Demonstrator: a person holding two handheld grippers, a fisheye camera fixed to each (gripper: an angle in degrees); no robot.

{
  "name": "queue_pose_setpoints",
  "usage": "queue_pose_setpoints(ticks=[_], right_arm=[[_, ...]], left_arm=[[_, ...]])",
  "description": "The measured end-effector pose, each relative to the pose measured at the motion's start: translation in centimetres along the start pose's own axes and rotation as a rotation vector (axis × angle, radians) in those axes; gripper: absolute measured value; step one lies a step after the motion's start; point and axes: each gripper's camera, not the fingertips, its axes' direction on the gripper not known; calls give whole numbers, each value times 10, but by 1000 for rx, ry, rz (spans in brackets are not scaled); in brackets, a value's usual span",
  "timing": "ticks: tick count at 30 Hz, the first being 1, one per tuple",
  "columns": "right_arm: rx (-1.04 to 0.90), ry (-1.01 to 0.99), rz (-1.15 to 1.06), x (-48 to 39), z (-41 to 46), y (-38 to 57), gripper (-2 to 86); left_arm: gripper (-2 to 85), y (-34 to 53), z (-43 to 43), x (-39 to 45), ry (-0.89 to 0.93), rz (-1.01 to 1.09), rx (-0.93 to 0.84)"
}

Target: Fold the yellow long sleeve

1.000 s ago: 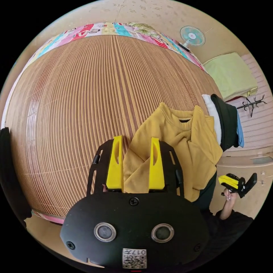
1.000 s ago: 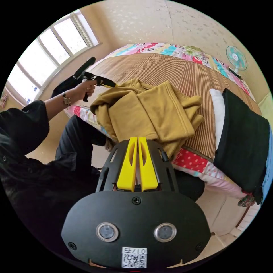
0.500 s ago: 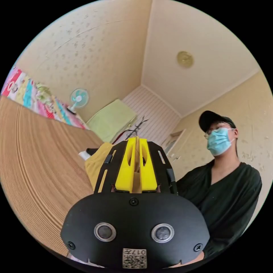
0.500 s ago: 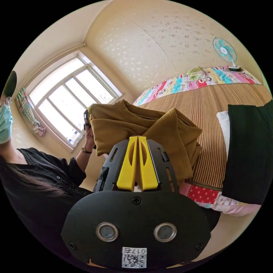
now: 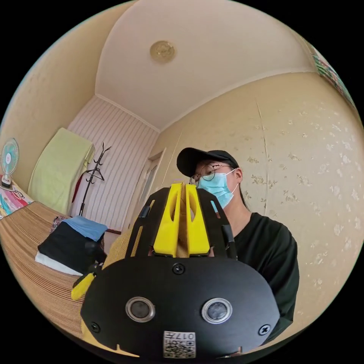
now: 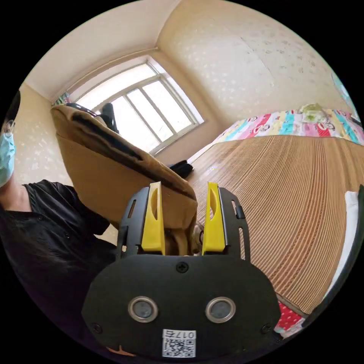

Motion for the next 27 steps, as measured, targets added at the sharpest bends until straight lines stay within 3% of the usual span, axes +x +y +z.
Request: queue_pose_setpoints(ticks=[2, 7, 9, 13, 15, 19, 21, 23, 24, 27], right_arm=[[-121, 62, 8, -12, 47, -1, 80], [139, 282, -70, -86, -10, 12, 41], [324, 471, -98, -134, -68, 12, 36], [667, 480, -190, -193, -149, 12, 33], [777, 613, -242, -220, -176, -11, 33], [744, 869, -236, -204, -187, -114, 35], [552, 949, -81, -131, -179, -231, 38], [366, 988, 104, -57, -164, -296, 43], [296, 1020, 209, -20, -155, -310, 47], [226, 971, 203, 15, -125, -292, 76]], left_arm=[[2, 2, 4, 9, 41, -8, 14], [1, -9, -21, 89, -63, 114, 88], [0, -17, -27, 142, -211, 222, 90], [-1, -22, -29, 198, -550, 319, 100], [-1, -25, -47, 204, -742, 291, 198], [-1, -62, -107, 164, -1078, 122, 326], [3, -123, -156, 87, -1451, -38, 230], [7, -155, -200, 12, -1601, -299, 193], [11, -161, -222, -24, -1589, -386, 187], [25, -146, -246, -70, -1663, -486, 128]])
